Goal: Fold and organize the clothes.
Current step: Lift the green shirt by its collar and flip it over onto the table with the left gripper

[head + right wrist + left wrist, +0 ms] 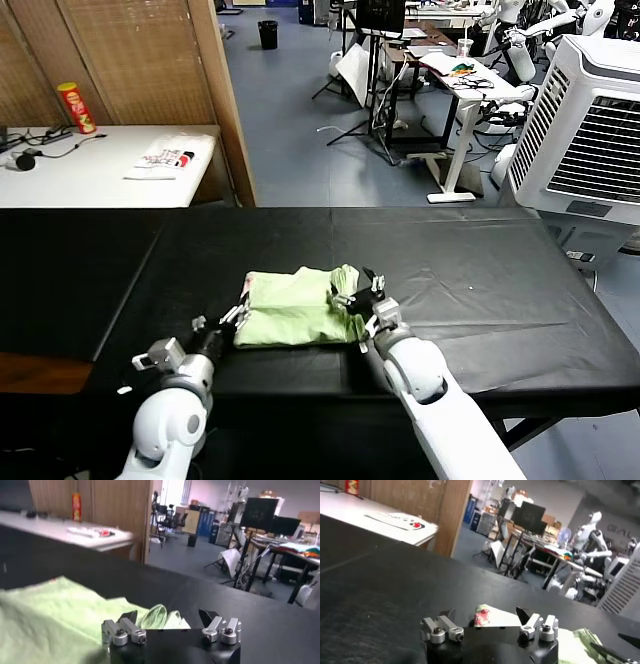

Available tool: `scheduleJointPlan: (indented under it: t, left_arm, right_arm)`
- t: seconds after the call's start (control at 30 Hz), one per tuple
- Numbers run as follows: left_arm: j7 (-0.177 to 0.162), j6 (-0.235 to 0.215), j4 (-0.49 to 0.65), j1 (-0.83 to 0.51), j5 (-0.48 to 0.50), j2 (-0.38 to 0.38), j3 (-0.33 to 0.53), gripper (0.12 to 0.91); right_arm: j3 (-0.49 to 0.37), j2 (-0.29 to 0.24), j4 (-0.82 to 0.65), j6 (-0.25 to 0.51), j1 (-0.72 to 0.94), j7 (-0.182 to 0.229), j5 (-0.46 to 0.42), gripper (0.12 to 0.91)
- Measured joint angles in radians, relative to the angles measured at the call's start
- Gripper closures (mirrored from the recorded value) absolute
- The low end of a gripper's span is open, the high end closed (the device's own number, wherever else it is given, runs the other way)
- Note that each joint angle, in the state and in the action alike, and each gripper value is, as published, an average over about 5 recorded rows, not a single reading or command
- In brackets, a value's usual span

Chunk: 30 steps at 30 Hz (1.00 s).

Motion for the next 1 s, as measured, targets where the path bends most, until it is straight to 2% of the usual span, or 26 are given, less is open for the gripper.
scheduleJointPlan:
  t: [0.13,0.23,0.57,0.67,0.77,1.0]
  left_arm:
    - [0.017,-0.061,0.034,-0.008,-0.053,-0.03,0.008,0.232]
    - [0.024,-0.089,0.06,-0.019,-0.077,-0.052,0.013,0.232]
    - [0.025,-0.13,0.119,-0.028,-0.106,-0.095,0.019,0.232]
    - [0.024,-0.138,0.123,-0.027,-0.12,-0.1,0.017,0.257]
    - [0.024,-0.138,0.123,-0.025,-0.132,-0.108,0.016,0.372]
    - [0.025,-0.127,0.134,-0.035,-0.136,-0.126,0.021,0.77]
  right_arm:
    - [0.037,-0.017,0.066,-0.003,-0.034,0.001,0.087,0.227]
    - [0.067,-0.033,0.116,-0.006,-0.058,0.002,0.137,0.227]
    - [0.113,-0.051,0.2,-0.008,-0.102,0.001,0.174,0.227]
    - [0.115,-0.051,0.204,-0.008,-0.104,0.0,0.174,0.227]
    - [0.116,-0.049,0.205,-0.009,-0.105,0.001,0.174,0.227]
    - [0.124,-0.044,0.215,-0.01,-0.118,0.001,0.167,0.227]
